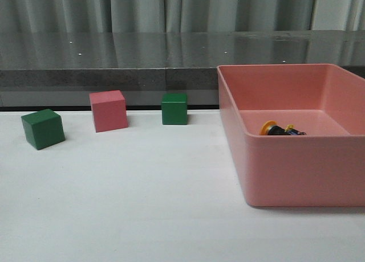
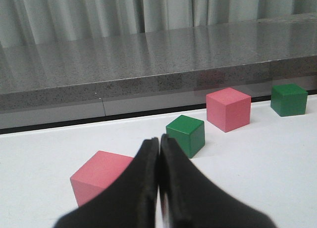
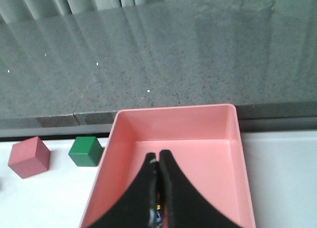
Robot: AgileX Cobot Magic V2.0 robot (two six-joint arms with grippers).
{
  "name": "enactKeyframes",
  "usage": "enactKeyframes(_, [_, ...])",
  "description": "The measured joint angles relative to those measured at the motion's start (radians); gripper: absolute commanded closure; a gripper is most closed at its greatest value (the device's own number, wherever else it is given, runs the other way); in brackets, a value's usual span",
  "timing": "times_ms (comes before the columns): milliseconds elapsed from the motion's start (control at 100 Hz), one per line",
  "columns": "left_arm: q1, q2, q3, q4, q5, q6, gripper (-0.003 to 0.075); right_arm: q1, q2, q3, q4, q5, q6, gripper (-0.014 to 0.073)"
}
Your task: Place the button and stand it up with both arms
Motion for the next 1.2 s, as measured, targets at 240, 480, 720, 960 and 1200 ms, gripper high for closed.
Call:
enactKeyframes(240, [0.000,0.000,0.000,0.000,0.000,0.000,0.0740,0.079,0.305,-0.096,0.004,0.033,-0.187,0.0634])
enactKeyframes(480, [0.000,0.000,0.000,0.000,0.000,0.000,0.0740,0.139,0.490,-0.113,0.004,0.058,-0.270,0.0126])
enactKeyframes(720, [0.000,0.000,0.000,0.000,0.000,0.000,0.0740,0.156,0.607,-0.118,0.004,0.020,-0.358,-0.0040])
enactKeyframes(960, [0.000,0.000,0.000,0.000,0.000,0.000,0.0740,0.158,0.739,-0.120,0.004,-0.017,-0.419,-0.0040])
enactKeyframes(1200, [0.000,0.000,0.000,0.000,0.000,0.000,0.0740,0.158,0.874,-0.120,0.004,-0.035,-0.431,-0.0001])
